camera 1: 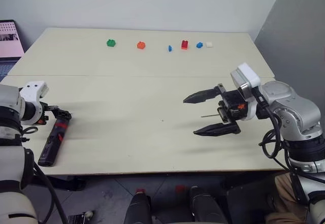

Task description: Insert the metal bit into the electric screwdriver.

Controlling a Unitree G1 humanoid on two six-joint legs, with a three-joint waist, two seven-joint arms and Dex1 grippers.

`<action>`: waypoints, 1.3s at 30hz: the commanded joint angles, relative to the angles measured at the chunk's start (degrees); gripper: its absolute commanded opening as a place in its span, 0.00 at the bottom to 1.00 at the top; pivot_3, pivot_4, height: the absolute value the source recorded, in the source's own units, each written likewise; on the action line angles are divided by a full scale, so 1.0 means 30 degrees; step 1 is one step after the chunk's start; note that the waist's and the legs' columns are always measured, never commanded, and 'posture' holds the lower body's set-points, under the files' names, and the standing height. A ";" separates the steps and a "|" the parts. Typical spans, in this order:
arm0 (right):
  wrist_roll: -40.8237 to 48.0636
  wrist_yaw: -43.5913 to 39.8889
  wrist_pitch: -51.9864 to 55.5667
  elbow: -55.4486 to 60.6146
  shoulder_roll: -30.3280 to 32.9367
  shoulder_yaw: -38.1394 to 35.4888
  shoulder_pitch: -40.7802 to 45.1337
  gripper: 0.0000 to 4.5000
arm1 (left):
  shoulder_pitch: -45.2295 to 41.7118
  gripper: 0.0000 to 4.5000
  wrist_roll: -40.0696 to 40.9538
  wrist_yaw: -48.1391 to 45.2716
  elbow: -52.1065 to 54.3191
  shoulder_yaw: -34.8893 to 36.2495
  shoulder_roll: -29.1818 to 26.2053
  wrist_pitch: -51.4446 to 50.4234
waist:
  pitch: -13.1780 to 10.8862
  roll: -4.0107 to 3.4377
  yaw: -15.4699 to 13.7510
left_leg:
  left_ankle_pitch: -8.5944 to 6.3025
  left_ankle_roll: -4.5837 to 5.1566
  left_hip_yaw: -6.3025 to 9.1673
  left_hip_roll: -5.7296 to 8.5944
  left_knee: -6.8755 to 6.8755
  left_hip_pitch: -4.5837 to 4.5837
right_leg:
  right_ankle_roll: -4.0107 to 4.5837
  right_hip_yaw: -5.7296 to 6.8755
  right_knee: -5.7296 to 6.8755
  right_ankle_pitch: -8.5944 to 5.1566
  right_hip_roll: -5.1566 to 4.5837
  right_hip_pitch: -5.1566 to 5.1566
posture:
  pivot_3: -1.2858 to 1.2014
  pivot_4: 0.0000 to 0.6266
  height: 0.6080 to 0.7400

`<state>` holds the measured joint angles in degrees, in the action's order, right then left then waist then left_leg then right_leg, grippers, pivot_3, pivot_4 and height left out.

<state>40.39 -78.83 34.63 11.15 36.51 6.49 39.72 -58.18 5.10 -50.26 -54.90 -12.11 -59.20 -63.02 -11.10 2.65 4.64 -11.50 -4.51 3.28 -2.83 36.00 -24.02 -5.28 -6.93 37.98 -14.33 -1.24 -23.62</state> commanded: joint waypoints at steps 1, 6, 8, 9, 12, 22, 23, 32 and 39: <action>0.0217 -0.0044 0.0046 0.0643 -0.0004 -0.0102 0.0346 1.00 | -0.0631 1.00 -0.0811 -0.0341 -0.0554 -0.0054 0.0098 0.0607 | 0.0000 0.0000 0.0003 | 0.0000 0.0000 0.0000 0.0000 -0.0001 0.0001 | 0.0000 0.0001 -0.0001 0.0000 0.0000 0.0000 | 0.52 0.24 1.00; 0.0266 0.0030 0.0144 0.0886 -0.0007 -0.0025 0.0247 1.00 | -0.0580 1.00 -0.1341 -0.0709 -0.0947 -0.0071 0.0366 0.0782 | 0.0000 0.0000 0.0015 | 0.0000 0.0000 0.0005 0.0000 -0.0004 -0.0001 | -0.0004 0.0002 0.0003 -0.0002 0.0001 -0.0002 | 0.52 0.24 1.00; 0.0256 0.0037 0.0198 0.0968 0.0016 -0.0031 0.0209 1.00 | -0.0507 1.00 -0.1477 -0.0898 -0.0971 -0.0038 0.0437 0.0646 | 0.0000 0.0000 0.0016 | 0.0000 0.0000 0.0008 0.0000 -0.0003 -0.0002 | -0.0005 0.0005 0.0002 -0.0002 0.0001 -0.0002 | 0.52 0.24 1.00; 0.0258 0.0038 0.0232 0.0998 0.0026 -0.0035 0.0198 1.00 | -0.0384 1.00 -0.1577 -0.1119 -0.0865 -0.0153 0.0435 0.0644 | 0.0000 0.0000 0.0016 | 0.0000 0.0000 0.0009 0.0000 -0.0002 -0.0004 | -0.0005 0.0006 0.0002 -0.0002 0.0001 -0.0002 | 0.52 0.24 1.00; 0.0245 0.0045 0.0296 0.1099 0.0052 -0.0032 0.0145 1.00 | -0.0225 1.00 -0.1729 -0.1326 -0.0762 -0.0153 0.0465 0.0581 | 0.0000 0.0000 0.0014 | 0.0000 0.0000 0.0010 0.0000 -0.0001 -0.0006 | -0.0007 0.0005 0.0003 -0.0002 0.0000 -0.0002 | 0.52 0.24 1.00; 0.0294 0.0073 0.0419 0.1320 0.0035 0.0023 0.0051 1.00 | 0.0019 1.00 -0.2087 -0.1653 -0.0674 -0.0153 0.0448 0.0358 | -0.0001 0.0000 0.0015 | 0.0000 0.0000 0.0014 0.0000 -0.0002 -0.0005 | -0.0007 0.0007 0.0004 -0.0002 0.0000 -0.0001 | 0.52 0.24 1.00; 0.0286 0.0079 0.0409 0.1341 0.0028 0.0031 0.0029 1.00 | 0.0083 1.00 -0.2101 -0.1687 -0.0621 -0.0150 0.0443 0.0323 | 0.0000 0.0000 0.0015 | 0.0000 0.0000 0.0014 0.0000 -0.0002 -0.0005 | -0.0007 0.0008 0.0004 -0.0002 0.0000 -0.0001 | 0.52 0.24 1.00; 0.0273 0.0179 0.0388 0.1498 0.0002 0.0076 -0.0112 1.00 | 0.0096 0.85 -0.2171 -0.1397 -0.0730 0.0188 0.0630 0.0560 | 0.0000 0.0000 0.0016 | 0.0000 0.0000 0.0015 0.0000 -0.0002 -0.0003 | -0.0007 0.0008 0.0006 -0.0002 0.0000 -0.0001 | 0.52 0.24 1.00; 0.0313 0.0275 0.0445 0.1712 0.0095 0.0093 -0.0308 1.00 | -0.0330 0.55 -0.2288 -0.0836 -0.1290 0.0538 0.1102 0.1163 | 0.0000 -0.0001 -0.0014 | 0.0000 0.0001 0.0016 0.0000 -0.0001 -0.0002 | -0.0008 0.0010 0.0007 -0.0002 0.0000 0.0003 | 0.52 0.24 1.00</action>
<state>40.48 -78.24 35.92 14.04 36.40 7.61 38.86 -58.10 -1.27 -53.06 -58.48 -11.22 -56.14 -60.32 -11.10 2.65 4.59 -11.50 -4.51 3.33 -2.83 36.00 -24.03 -5.30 -6.90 38.01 -14.34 -1.24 -23.61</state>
